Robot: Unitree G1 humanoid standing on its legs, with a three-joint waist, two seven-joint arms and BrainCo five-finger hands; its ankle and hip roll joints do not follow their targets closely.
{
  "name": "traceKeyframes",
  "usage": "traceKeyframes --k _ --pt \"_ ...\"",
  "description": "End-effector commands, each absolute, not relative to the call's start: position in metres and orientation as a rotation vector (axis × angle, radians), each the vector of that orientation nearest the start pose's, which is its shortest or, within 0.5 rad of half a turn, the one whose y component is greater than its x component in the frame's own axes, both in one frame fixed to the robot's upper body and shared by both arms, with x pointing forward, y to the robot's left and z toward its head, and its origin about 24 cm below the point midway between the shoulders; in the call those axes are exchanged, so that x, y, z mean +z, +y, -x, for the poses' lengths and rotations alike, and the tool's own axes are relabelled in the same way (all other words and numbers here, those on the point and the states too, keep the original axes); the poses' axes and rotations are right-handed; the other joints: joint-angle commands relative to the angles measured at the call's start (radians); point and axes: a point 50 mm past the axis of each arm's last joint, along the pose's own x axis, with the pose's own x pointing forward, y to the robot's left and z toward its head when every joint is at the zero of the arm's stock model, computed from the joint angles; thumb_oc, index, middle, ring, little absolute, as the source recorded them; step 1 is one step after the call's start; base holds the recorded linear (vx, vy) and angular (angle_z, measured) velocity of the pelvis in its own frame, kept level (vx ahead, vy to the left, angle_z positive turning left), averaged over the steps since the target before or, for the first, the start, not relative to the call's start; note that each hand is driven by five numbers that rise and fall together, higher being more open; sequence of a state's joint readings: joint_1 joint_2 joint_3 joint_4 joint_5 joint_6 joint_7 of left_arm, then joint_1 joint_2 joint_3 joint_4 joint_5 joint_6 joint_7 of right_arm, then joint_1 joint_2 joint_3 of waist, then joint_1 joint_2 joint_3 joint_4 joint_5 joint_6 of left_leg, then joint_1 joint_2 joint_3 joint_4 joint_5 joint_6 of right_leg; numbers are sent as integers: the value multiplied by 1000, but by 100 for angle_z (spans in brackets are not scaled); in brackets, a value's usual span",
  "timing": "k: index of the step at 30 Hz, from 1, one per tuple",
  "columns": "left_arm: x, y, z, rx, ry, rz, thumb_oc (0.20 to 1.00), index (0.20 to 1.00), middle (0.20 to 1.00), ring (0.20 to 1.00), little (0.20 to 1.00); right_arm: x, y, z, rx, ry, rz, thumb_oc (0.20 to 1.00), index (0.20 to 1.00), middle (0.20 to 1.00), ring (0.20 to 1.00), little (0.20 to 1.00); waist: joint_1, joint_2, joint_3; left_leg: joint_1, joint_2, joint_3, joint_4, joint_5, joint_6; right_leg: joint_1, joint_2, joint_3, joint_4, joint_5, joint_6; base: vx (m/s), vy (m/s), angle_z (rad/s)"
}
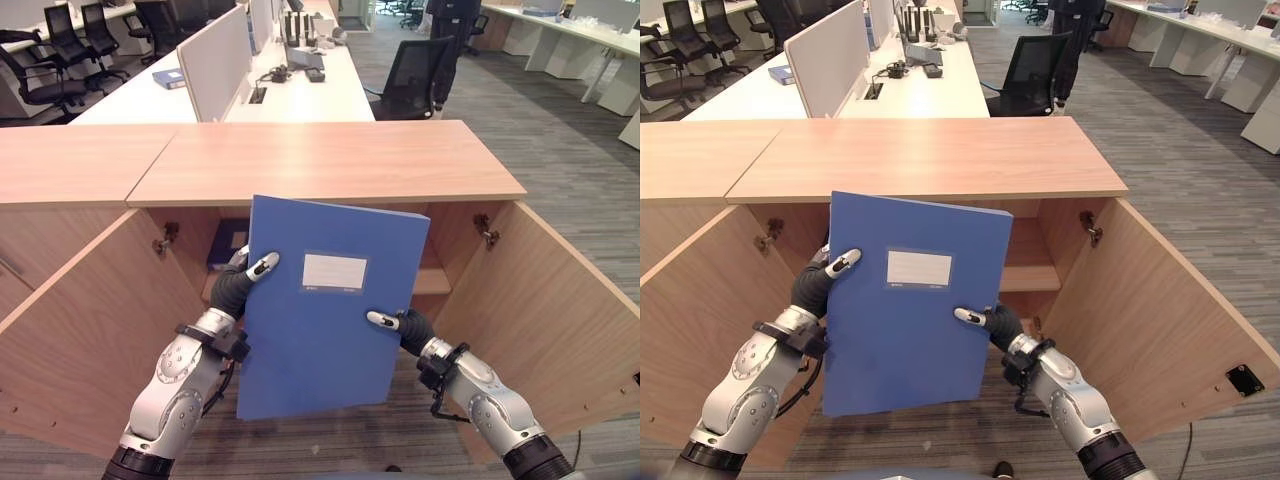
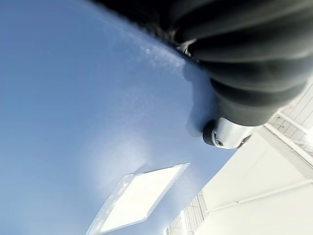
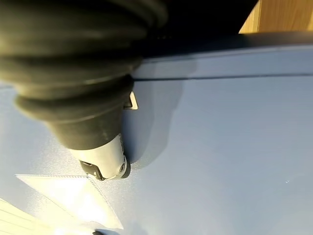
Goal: Put the empty folder in the office cabinet
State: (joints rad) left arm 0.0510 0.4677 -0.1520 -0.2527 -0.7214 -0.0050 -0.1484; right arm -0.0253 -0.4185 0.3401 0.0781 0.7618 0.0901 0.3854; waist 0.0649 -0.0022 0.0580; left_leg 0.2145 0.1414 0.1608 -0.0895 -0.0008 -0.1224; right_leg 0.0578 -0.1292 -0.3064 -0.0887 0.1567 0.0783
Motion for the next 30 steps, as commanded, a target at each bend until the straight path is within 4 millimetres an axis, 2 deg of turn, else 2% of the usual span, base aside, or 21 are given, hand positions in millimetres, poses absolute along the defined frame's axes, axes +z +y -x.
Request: traceKeyframes --k 1,2,6,7,8,9,10,11,12,13,14,15,19,20,21,23,24,30 --pt "107 155 -233 -534 -213 281 922 922 922 922 922 40 -114 -238 782 132 -375 200 200 200 200 200 3 -20 7 -86 1 -59 2 -4 10 101 -85 5 46 -154 106 0 0 0" --pt "101 160 -233 -510 -191 261 1000 1000 1000 1000 1000 34 -121 -238 737 155 -360 200 200 200 200 200 2 -18 7 -86 2 -60 2 -4 10 100 -85 4 47 -154 105 0 0 0" --pt "75 186 -228 -389 -89 176 1000 1000 1000 1000 1000 1 -158 -231 527 269 -261 200 200 200 200 200 -3 -15 12 -88 1 -60 2 -4 10 97 -83 4 51 -155 104 0 0 0" --pt "75 186 -228 -389 -88 176 1000 1000 1000 1000 1000 1 -158 -231 526 270 -260 200 200 200 200 200 -3 -15 11 -87 1 -60 2 -4 10 97 -83 3 51 -155 104 33 -18 2" --pt "47 210 -221 -300 39 77 1000 1000 1000 1000 1000 -23 -183 -218 367 359 -253 200 200 200 200 200 -10 -12 15 -91 1 -61 2 -3 9 92 -82 1 53 -156 105 0 0 0" --pt "47 210 -221 -301 39 76 1000 1000 1000 1000 1000 -23 -182 -218 367 359 -253 200 200 200 200 200 -9 -12 14 -91 1 -61 2 -3 9 92 -82 1 53 -156 105 30 -16 2" --pt "35 219 -217 -265 96 42 1000 1000 1000 1000 1000 -30 -189 -212 320 384 -263 200 200 200 200 200 -11 -10 16 -94 2 -59 2 -2 8 89 -81 3 53 -157 105 0 0 0" --pt "11 231 -207 -210 202 9 1000 1000 1000 1000 1000 -41 -195 -204 253 420 -298 200 200 200 200 200 -15 -6 18 -96 1 -59 2 -1 8 86 -79 4 53 -156 104 0 0 0" --pt "10 230 -207 -211 202 8 1000 1000 1000 1000 1000 -41 -195 -204 252 420 -298 200 200 200 200 200 -14 -6 17 -97 1 -59 2 -1 8 85 -79 4 53 -156 104 0 0 0" --pt "-20 238 -194 -150 338 11 1000 1000 1000 1000 1000 -51 -200 -197 169 441 -345 200 200 200 200 200 -20 0 21 -101 1 -58 2 2 8 80 -79 6 54 -157 104 5 -4 -3" --pt "-21 238 -194 -150 337 11 1000 1000 1000 1000 1000 -51 -200 -197 168 440 -345 200 200 200 200 200 -20 1 21 -101 2 -57 2 2 8 79 -78 6 54 -157 104 -2 -12 -6" --pt "-50 241 -179 -111 468 -1 1000 1000 1000 1000 1000 -59 -201 -193 95 454 -390 200 200 200 200 200 -23 9 25 -106 2 -55 2 5 8 73 -77 5 58 -159 103 -4 -14 -9" --pt "-92 235 -156 -123 683 -115 1000 1000 1000 1000 1000 -71 -200 -194 -58 443 -511 200 200 200 200 200 -34 23 29 -111 7 -55 2 11 3 64 -70 9 61 -165 97 9 -34 -2" --pt "-93 235 -157 -123 682 -115 1000 1000 1000 1000 1000 -71 -200 -194 -59 441 -511 200 200 200 200 200 -33 24 29 -111 7 -55 2 11 3 64 -70 9 61 -165 97 13 -72 1" --pt "-105 230 -148 -140 744 -142 1000 1000 1000 1000 1000 -71 -200 -198 -90 433 -528 200 200 200 200 200 -35 29 29 -112 11 -53 2 14 -1 64 -65 9 57 -168 95 6 -39 1" --pt "-110 227 -145 -158 774 -173 1000 1000 1000 1000 1000 -72 -201 -200 -108 429 -545 200 200 200 200 200 -35 33 29 -112 14 -51 2 16 -5 65 -61 9 54 -170 92 13 -66 1" --pt "-120 224 -136 -178 832 -201 1000 1000 1000 1000 1000 -71 -202 -207 -152 409 -580 200 200 200 200 200 -35 40 28 -111 22 -48 2 20 -11 67 -55 10 49 -174 88 14 -72 1" --pt "-132 218 -126 -167 909 -188 1000 1000 1000 1000 1000 -62 -210 -232 -279 332 -703 200 200 200 200 200 -24 61 29 -105 53 -40 2 37 -35 83 -23 12 27 -189 70 14 -95 0"
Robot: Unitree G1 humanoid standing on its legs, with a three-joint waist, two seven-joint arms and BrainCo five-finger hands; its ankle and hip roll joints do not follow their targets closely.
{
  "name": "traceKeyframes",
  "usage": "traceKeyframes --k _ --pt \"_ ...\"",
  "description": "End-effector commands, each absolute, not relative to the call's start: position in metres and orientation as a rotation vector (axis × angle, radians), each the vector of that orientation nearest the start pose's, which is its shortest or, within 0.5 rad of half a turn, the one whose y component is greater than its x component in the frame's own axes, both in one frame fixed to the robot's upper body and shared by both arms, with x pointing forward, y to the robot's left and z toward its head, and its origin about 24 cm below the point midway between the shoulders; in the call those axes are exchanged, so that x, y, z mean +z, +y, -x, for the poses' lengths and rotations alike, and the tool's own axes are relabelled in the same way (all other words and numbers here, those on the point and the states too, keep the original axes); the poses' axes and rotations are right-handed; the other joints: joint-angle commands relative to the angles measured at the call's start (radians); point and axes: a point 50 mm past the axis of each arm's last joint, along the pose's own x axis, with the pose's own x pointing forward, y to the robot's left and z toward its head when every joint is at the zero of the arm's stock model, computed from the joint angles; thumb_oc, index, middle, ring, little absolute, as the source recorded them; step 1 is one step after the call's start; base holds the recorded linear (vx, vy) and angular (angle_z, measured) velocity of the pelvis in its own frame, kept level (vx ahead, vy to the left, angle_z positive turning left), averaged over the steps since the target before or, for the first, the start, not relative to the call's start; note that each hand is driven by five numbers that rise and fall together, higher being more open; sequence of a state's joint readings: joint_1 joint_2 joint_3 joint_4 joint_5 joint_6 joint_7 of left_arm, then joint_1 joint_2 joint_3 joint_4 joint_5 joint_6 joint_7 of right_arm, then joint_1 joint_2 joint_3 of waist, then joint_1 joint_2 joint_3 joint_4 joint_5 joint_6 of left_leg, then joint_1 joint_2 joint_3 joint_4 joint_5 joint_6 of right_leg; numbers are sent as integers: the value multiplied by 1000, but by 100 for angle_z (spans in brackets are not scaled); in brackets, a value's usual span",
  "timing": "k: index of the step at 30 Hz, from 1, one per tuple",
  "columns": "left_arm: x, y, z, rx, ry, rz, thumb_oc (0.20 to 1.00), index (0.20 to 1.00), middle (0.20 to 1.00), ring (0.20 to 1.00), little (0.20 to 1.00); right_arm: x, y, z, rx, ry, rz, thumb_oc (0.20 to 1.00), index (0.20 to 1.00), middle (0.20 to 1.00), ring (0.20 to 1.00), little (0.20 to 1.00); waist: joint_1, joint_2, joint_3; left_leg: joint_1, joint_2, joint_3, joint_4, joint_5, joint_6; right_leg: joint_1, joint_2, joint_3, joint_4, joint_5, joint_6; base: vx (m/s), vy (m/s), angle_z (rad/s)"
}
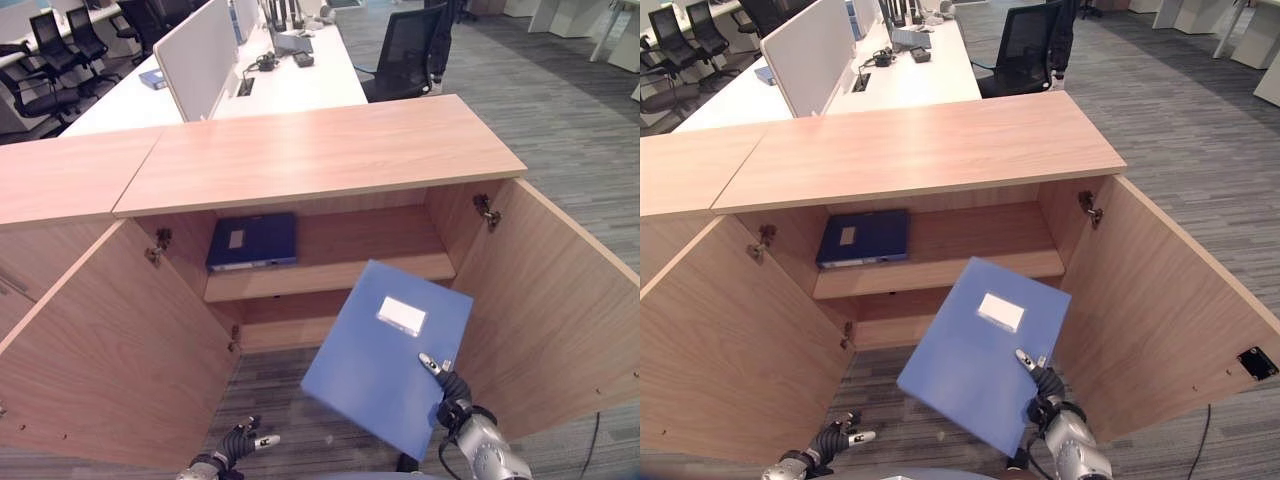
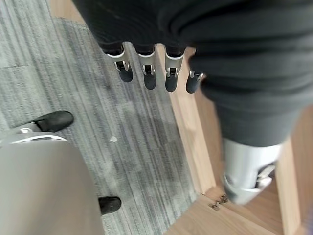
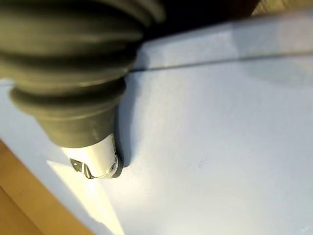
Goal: Put the empty folder in the office cabinet
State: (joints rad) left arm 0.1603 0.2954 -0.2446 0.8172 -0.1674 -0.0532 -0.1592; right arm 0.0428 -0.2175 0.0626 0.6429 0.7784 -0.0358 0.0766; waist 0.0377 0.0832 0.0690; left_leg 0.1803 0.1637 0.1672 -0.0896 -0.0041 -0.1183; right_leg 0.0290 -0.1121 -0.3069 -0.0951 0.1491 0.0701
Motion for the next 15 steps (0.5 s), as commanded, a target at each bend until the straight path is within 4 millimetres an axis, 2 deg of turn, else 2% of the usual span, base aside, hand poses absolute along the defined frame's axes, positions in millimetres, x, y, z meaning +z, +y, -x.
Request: traceKeyframes --k 1,3,5,7,8,10,12,13,14,15 --pt "-134 217 -126 -153 918 -176 1000 1000 1000 1000 1000 -61 -211 -237 -311 318 -732 200 200 200 200 200 5 -20 19 -67 39 -44 2 45 -45 118 -31 14 27 -185 74 12 -98 1" --pt "-139 215 -123 -130 947 -159 1000 1000 1000 1000 1000 -56 -217 -250 -400 278 -816 200 200 200 200 200 12 -9 22 -65 65 -41 12 68 -61 131 -6 16 21 -209 59 13 -138 5" --pt "-139 216 -125 -123 954 -166 1000 1000 1000 1000 1000 -52 -222 -256 -429 257 -833 200 200 200 200 200 15 -8 32 -73 73 -43 24 81 -70 138 2 11 21 -215 50 -22 -117 1" --pt "-141 218 -126 -107 968 -171 1000 1000 1000 1000 1000 -45 -229 -263 -471 223 -855 200 200 200 200 200 15 -16 53 -126 90 -54 136 80 -81 146 5 4 23 -228 34 -54 -169 5" --pt "-142 220 -125 -78 983 -165 1000 1000 1000 1000 1000 -41 -239 -266 -509 202 -862 200 200 200 200 200 15 -27 71 -179 98 -40 234 106 -87 164 8 -5 22 -238 18 -39 -140 14" --pt "-143 222 -124 -63 990 -163 1000 1000 1000 1000 1000 -41 -245 -266 -538 199 -868 200 200 200 200 200 15 -28 79 -210 100 -38 269 115 -84 176 11 -9 20 -246 11 10 -97 26" --pt "-145 223 -119 -54 1009 -164 1000 1000 1000 1000 1000 -34 -260 -269 -589 164 -881 200 200 200 200 200 29 -30 86 -266 65 -40 272 105 -64 193 10 -12 15 -256 8 94 -79 12" --pt "-148 224 -112 -66 1037 -180 1000 1000 1000 1000 1000 -25 -268 -274 -611 130 -879 200 200 200 200 200 51 -32 86 -319 -11 -70 235 104 -40 206 17 -5 11 -266 6 149 -53 -2" --pt "-149 223 -109 -74 1049 -187 1000 1000 1000 1000 1000 -22 -270 -277 -615 119 -883 200 200 200 200 200 67 -28 88 -352 -46 -92 216 125 -34 210 28 3 8 -263 4 136 -34 -13" --pt "-149 223 -110 -76 1047 -188 1000 1000 1000 1000 1000 -21 -271 -277 -616 117 -884 200 200 200 200 200 67 -30 85 -354 -50 -93 211 128 -33 206 24 1 8 -265 5 55 -22 -29"
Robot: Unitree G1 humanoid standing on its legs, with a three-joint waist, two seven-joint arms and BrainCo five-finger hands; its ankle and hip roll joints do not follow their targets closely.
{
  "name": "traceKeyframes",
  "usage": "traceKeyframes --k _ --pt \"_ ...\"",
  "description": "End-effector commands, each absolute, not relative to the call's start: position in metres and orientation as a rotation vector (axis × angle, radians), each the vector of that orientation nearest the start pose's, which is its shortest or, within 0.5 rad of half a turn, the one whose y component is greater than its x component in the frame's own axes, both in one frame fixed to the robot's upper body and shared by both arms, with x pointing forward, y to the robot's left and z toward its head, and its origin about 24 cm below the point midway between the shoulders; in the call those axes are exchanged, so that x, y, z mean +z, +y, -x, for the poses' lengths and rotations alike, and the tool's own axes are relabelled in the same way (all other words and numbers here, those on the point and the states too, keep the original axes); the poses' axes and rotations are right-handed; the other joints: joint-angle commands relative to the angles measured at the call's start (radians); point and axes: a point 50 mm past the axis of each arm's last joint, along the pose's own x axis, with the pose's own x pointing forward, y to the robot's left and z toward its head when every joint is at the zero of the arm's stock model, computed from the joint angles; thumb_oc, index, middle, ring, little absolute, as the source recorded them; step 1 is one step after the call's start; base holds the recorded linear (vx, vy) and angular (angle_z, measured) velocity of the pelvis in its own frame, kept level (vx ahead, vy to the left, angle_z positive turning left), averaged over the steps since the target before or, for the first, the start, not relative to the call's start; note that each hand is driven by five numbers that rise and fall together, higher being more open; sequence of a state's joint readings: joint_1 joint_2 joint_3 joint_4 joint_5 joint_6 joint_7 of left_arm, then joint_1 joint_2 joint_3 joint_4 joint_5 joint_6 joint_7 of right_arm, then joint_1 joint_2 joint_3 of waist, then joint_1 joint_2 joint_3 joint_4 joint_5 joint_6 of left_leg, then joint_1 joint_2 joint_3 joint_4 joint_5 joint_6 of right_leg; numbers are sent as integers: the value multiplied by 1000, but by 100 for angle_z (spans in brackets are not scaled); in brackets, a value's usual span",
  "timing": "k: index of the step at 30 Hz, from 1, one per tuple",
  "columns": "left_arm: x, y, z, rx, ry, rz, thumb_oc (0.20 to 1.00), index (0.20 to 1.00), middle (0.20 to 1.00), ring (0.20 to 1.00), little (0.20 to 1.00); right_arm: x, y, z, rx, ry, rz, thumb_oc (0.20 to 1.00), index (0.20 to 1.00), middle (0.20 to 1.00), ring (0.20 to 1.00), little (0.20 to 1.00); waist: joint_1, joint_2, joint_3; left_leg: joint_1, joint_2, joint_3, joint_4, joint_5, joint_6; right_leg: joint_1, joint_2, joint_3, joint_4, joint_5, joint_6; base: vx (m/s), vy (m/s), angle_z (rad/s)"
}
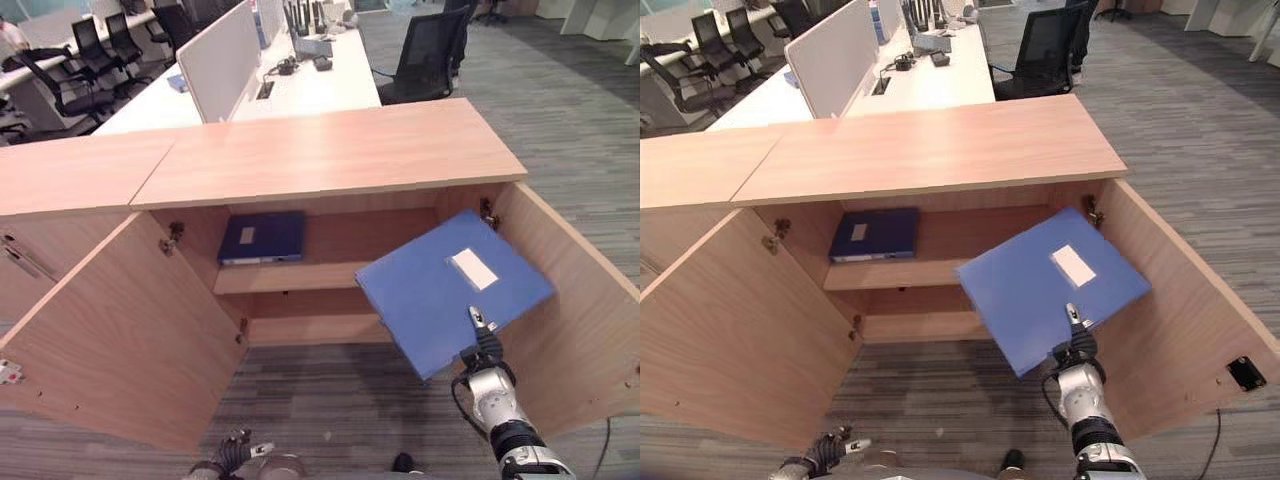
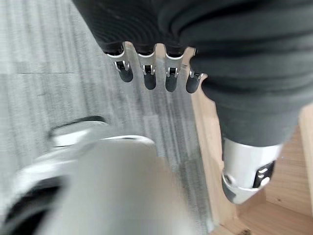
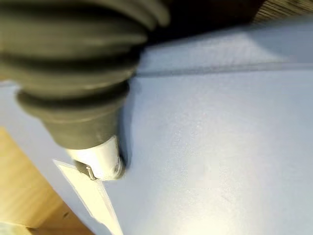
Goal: Put the empty folder in the office cabinet
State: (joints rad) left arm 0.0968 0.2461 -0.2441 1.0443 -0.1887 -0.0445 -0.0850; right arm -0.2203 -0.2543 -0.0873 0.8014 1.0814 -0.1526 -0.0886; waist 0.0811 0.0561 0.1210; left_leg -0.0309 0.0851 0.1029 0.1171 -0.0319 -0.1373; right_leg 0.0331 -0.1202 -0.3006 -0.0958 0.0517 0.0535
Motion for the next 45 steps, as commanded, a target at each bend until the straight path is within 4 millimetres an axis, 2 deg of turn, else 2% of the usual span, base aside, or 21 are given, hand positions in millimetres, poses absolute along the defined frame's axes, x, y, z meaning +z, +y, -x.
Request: traceKeyframes --k 1,3,7,12,15,19,22,23,24,25,27,28,29,30,32,33,34,36,38,40,45 --pt "-149 223 -107 -82 1053 -199 1000 1000 1000 1000 1000 -17 -272 -283 -614 107 -884 200 200 200 200 200 44 5 39 -174 -3 -50 -13 179 -12 208 49 5 9 -171 19 66 -38 -34" --pt "-151 229 -104 -64 1075 -221 1000 1000 1000 1000 1000 -4 -272 -300 -612 85 -902 200 200 200 200 200 90 3 50 -250 -41 -53 -66 225 -15 217 81 43 9 -188 13 155 -101 -34" --pt "-153 240 -87 -10 1126 -230 1000 1000 1000 1000 1000 14 -258 -321 -558 57 -921 200 200 200 200 200 154 -8 33 -283 -14 7 -81 257 0 270 122 107 9 -232 8 279 -36 -78" --pt "-155 249 -72 21 1180 -239 1000 1000 1000 1000 1000 14 -242 -327 -507 87 -910 200 200 200 200 200 171 -31 13 -236 -1 36 -104 274 32 304 140 141 9 -258 4 281 28 -21" --pt "-155 258 -64 63 1205 -246 1000 1000 1000 1000 1000 16 -227 -331 -455 93 -925 200 200 200 200 200 187 -76 -2 -226 2 105 -100 260 60 314 131 159 13 -275 5 272 61 -49" --pt "-153 263 -61 88 1204 -242 1000 1000 1000 1000 1000 15 -215 -332 -417 102 -938 200 200 200 200 200 204 -119 -15 -229 -6 146 -85 230 88 294 119 163 56 -283 20 213 44 -41" --pt "-149 272 -65 124 1179 -242 1000 1000 1000 1000 1000 15 -199 -335 -368 120 -956 200 200 200 200 200 215 -153 -3 -189 -25 170 -82 148 121 189 106 126 249 -240 118 166 42 -19" --pt "-149 272 -65 124 1178 -242 1000 1000 1000 1000 1000 15 -198 -335 -368 119 -956 200 200 200 200 200 219 -150 -7 -195 -17 173 -81 151 120 182 111 131 249 -235 116 101 17 -22" --pt "-148 275 -66 140 1173 -242 1000 1000 1000 1000 1000 18 -193 -338 -343 118 -963 200 200 200 200 200 220 -149 10 -175 -19 174 -69 123 132 122 85 95 365 -173 170 107 -52 -35" --pt "-147 276 -69 132 1164 -257 1000 1000 1000 1000 1000 19 -187 -340 -324 132 -967 200 200 200 200 200 212 -121 28 -154 4 161 -30 87 145 35 61 30 540 -90 208 162 -72 -49" --pt "-146 277 -70 121 1159 -271 1000 1000 1000 1000 1000 18 -186 -340 -319 137 -965 200 200 200 200 200 209 -100 32 -153 16 154 -9 75 153 9 69 24 585 -43 208 91 -43 -34" --pt "-146 277 -70 118 1153 -273 1000 1000 1000 1000 1000 18 -185 -340 -316 140 -965 200 200 200 200 200 203 -92 42 -137 7 149 -4 59 161 -3 47 14 621 -32 208 98 18 19" --pt "-145 276 -73 119 1140 -269 1000 1000 1000 1000 1000 18 -186 -340 -322 136 -970 200 200 200 200 200 206 -74 47 -126 7 148 -1 54 162 -9 15 -12 611 -25 208 243 51 16" --pt "-143 275 -80 115 1115 -265 1000 1000 1000 1000 1000 18 -188 -340 -346 127 -991 200 200 200 200 200 216 -41 39 -101 14 137 -14 40 152 -22 -89 -78 547 -69 204 281 39 -9" --pt "-143 275 -82 101 1112 -273 1000 1000 1000 1000 1000 15 -195 -338 -381 128 -990 200 200 200 200 200 213 -28 32 -72 17 106 -36 27 124 -36 -171 -121 457 -141 153 222 -72 -40" --pt "-143 275 -82 100 1112 -274 1000 1000 1000 1000 1000 15 -196 -338 -382 128 -990 200 200 200 200 200 210 -27 34 -70 16 103 -36 27 123 -32 -171 -125 456 -143 152 231 -217 8" --pt "-143 274 -85 78 1112 -294 1000 1000 1000 1000 1000 16 -208 -336 -421 108 -990 200 200 200 200 200 181 -32 35 -51 1 65 -42 13 100 -58 -185 -35 296 -110 143 260 -181 47" --pt "-141 276 -89 72 1101 -319 1000 1000 1000 1000 1000 15 -221 -331 -460 88 -983 200 200 200 200 200 159 -48 32 -41 -14 36 -33 -9 87 -42 -187 47 196 -76 160 212 -143 71" --pt "-142 275 -86 67 1108 -315 1000 1000 1000 1000 1000 16 -224 -330 -471 76 -985 200 200 200 200 200 160 -58 22 -43 -22 33 -28 -12 88 -29 -191 42 177 -56 165 106 -99 110" --pt "-145 271 -81 63 1126 -305 1000 1000 1000 1000 1000 28 -235 -334 -478 33 -966 200 200 200 200 200 148 -38 8 -52 -22 -2 -19 -3 77 -10 -180 23 156 -32 164 104 -132 149" --pt "-151 265 -65 15 1182 -310 1000 1000 1000 1000 1000 47 -237 -347 -442 1 -935 200 200 200 200 200 153 -13 -23 -27 1 -26 -64 19 51 76 -140 -31 64 -40 150 69 -87 29"
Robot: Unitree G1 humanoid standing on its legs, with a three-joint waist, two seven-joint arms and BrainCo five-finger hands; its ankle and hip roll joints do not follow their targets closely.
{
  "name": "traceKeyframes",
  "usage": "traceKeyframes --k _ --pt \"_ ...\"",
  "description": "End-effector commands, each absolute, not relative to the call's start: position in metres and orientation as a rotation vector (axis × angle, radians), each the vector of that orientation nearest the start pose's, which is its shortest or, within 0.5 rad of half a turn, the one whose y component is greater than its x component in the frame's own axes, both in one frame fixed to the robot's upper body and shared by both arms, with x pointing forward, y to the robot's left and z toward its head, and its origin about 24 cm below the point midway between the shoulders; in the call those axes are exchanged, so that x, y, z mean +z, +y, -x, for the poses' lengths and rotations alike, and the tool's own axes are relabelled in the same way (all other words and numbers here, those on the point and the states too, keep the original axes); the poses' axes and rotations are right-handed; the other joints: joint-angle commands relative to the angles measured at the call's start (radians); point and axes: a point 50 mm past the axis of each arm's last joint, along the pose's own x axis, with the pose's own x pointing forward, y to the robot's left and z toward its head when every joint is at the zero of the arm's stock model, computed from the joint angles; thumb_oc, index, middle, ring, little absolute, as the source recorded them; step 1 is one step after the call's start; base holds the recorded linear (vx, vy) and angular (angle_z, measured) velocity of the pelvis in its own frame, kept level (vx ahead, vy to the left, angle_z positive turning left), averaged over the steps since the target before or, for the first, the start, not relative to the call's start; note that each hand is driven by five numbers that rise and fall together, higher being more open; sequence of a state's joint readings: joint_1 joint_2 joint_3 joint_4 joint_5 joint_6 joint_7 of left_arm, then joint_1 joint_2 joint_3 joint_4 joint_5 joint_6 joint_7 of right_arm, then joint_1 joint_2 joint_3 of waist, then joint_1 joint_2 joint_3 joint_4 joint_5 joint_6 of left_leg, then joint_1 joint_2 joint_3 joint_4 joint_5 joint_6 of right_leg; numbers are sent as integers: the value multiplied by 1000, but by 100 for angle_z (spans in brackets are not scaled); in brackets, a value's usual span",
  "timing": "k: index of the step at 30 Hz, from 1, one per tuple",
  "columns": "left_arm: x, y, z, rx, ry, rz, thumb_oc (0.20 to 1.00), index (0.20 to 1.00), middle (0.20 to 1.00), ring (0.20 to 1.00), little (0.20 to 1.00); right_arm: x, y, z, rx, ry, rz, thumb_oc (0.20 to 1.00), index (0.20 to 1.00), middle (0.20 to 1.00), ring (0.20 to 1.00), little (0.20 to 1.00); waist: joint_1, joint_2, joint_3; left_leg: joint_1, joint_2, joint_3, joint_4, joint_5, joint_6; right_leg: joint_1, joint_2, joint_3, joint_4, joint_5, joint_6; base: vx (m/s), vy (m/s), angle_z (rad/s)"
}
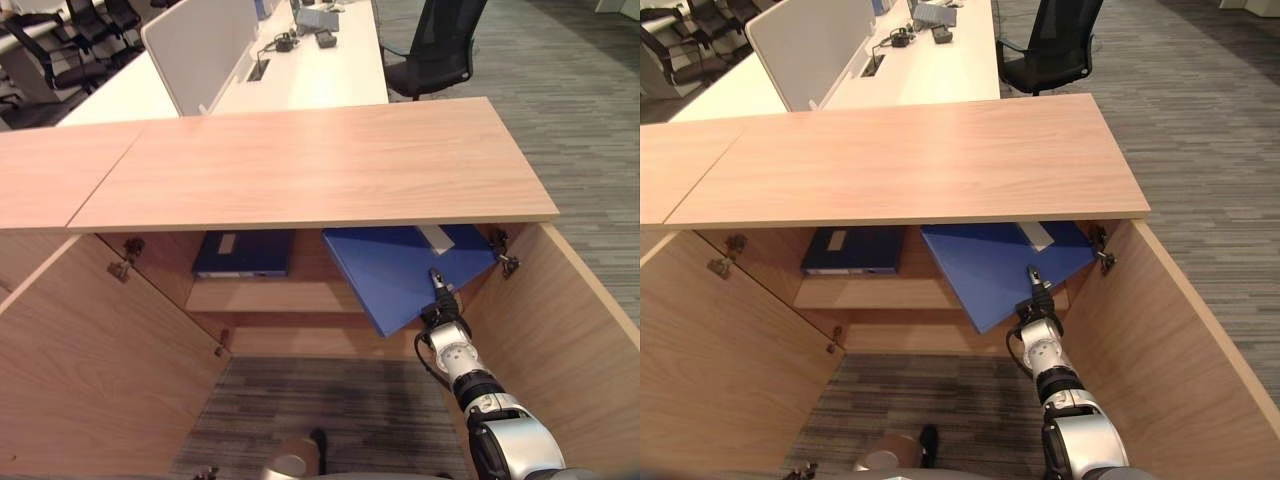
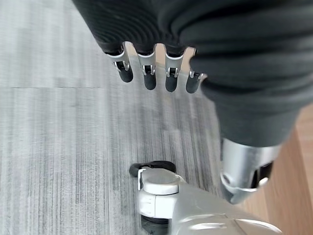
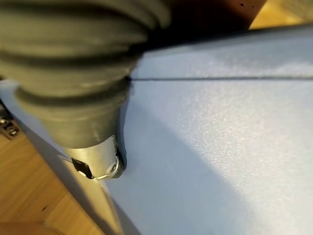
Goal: Put the empty folder in the office cabinet
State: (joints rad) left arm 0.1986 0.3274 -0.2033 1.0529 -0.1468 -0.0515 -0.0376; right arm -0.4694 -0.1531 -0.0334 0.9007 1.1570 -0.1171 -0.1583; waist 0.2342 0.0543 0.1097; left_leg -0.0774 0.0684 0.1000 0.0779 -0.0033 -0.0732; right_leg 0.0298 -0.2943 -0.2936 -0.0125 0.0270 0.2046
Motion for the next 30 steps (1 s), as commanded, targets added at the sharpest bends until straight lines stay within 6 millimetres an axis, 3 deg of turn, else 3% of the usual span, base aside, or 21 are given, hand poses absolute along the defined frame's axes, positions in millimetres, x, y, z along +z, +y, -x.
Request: traceKeyframes --k 1,8,11,13,16,19,20,21,23,25,28,30 --pt "-151 264 -63 7 1189 -310 1000 1000 1000 1000 1000 51 -235 -350 -431 -3 -930 200 200 200 200 200 3 -8 -14 25 21 -25 -33 -5 -18 86 39 -41 -25 -19 -5 17 -39 23" --pt "-152 256 -66 -66 1183 -324 1000 1000 1000 1000 1000 86 -236 -375 -410 -45 -939 200 200 200 200 200 35 7 -24 35 24 -50 -94 45 -42 135 59 -98 -64 -30 -14 -4 -19 5" --pt "-152 252 -73 -92 1166 -324 1000 1000 1000 1000 1000 103 -245 -382 -427 -90 -939 200 200 200 200 200 43 5 -25 16 27 -80 -97 50 -57 136 58 -136 -69 -25 -11 -42 19 38" --pt "-152 246 -80 -131 1156 -331 1000 1000 1000 1000 1000 119 -265 -382 -461 -142 -919 200 200 200 200 200 37 -6 -18 -25 43 -67 -54 43 -67 152 37 -185 -72 -26 -6 -25 122 68" --pt "-153 245 -81 -152 1159 -346 1000 1000 1000 1000 1000 125 -279 -378 -477 -167 -882 200 200 200 200 200 29 -22 -23 -52 18 -61 -16 21 -48 165 20 -194 -53 -22 -2 50 189 54" --pt "-150 251 -85 -150 1151 -360 1000 1000 1000 1000 1000 127 -278 -379 -464 -178 -878 200 200 200 200 200 19 -31 -10 -53 10 -60 -12 12 -19 95 4 -152 94 -59 -7 19 151 13" --pt "-147 256 -87 -123 1133 -360 1000 1000 1000 1000 1000 129 -272 -381 -444 -176 -880 200 200 200 200 200 4 -14 15 -34 23 -50 -2 -7 2 16 -18 -128 248 -49 10 -17 190 1" --pt "-147 256 -88 -121 1132 -358 1000 1000 1000 1000 1000 130 -271 -382 -441 -177 -879 200 200 200 200 200 7 -15 17 -36 22 -46 -1 -8 4 1 -24 -118 269 -55 12 -23 204 -1" --pt "-144 267 -84 -54 1124 -341 1000 1000 1000 1000 1000 130 -268 -386 -428 -150 -883 200 200 200 200 200 4 25 55 13 47 -17 10 -36 28 -120 -52 -105 511 2 57 1 128 -24" --pt "-143 268 -84 -32 1119 -326 1000 1000 1000 1000 1000 127 -269 -385 -441 -134 -893 200 200 200 200 200 3 28 58 45 37 -15 -9 -40 36 -155 -46 -85 505 21 57 140 19 -57" --pt "-141 269 -86 -36 1110 -320 1000 1000 1000 1000 1000 123 -275 -382 -461 -135 -906 200 200 200 200 200 -7 19 64 80 16 -31 -35 -46 31 -152 -43 -75 397 13 54 178 -69 -15" --pt "-139 271 -89 -50 1100 -332 1000 1000 1000 1000 1000 118 -287 -375 -504 -139 -908 200 200 200 200 200 -32 3 67 105 -2 -58 -48 -62 4 -159 -48 -41 160 46 44 260 -213 17"
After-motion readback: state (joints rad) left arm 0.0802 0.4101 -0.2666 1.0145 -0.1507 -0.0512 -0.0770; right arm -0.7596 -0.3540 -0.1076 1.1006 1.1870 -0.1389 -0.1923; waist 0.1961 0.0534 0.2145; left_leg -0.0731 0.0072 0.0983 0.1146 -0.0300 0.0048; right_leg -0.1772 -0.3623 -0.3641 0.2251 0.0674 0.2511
